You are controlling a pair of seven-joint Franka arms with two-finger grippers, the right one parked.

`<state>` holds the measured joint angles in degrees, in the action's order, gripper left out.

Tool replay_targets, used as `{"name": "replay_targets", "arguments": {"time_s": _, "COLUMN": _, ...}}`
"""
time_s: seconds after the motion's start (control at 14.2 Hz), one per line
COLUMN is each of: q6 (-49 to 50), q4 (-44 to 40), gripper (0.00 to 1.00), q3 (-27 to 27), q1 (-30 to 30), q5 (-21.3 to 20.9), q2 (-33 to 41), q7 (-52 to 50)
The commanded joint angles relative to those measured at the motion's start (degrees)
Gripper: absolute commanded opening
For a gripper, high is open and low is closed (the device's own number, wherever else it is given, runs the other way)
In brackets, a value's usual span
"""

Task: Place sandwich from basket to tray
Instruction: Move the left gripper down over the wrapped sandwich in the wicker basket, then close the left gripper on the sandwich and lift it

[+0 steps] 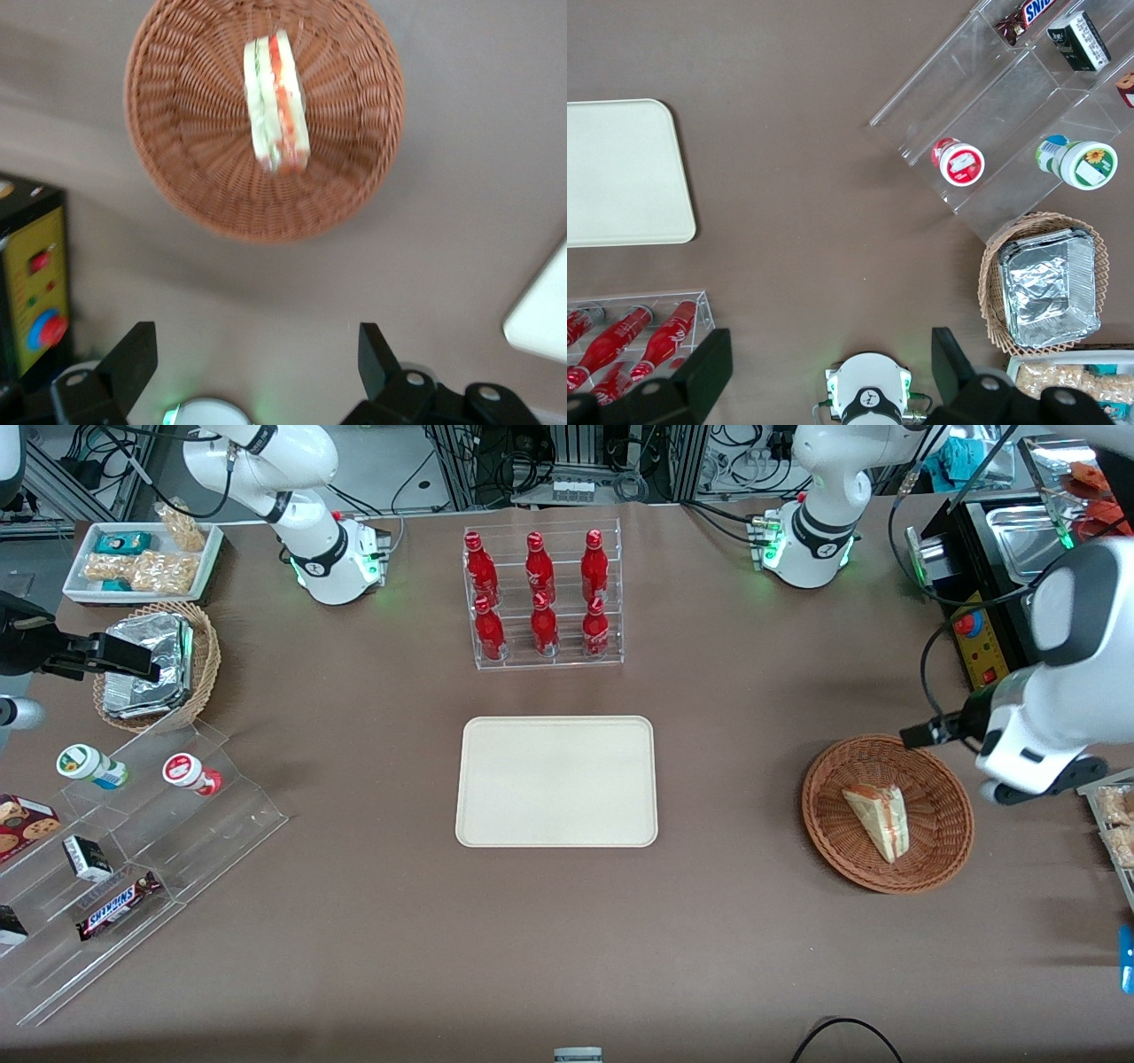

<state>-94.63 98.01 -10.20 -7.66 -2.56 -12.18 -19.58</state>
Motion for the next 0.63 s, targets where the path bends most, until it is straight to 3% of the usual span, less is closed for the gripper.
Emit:
{"name": "replay_targets", "arguments": {"time_s": 0.0, "q6": -12.1, "q4": 11.6, "gripper": 1.0, "q3": 0.9, "q1": -0.2, "q5": -0.2, "q2": 3.6, "q7": -0.7}}
{"name": "replay_targets", "arguments": {"time_s": 0.28, "q6": -29.1, "q4": 21.2, "gripper": 1.0, "q3": 2.2, "q1": -0.3, "q5": -0.2, "q2": 2.6, "q7": -0.7}}
{"name": "replay_targets", "arguments": {"time_s": 0.56, "q6": -35.6, "q4": 22.2, "gripper": 1.0, "q3": 3.3, "q1": -0.3, "q5": 0.4, "q2": -1.1, "q7": -1.3}}
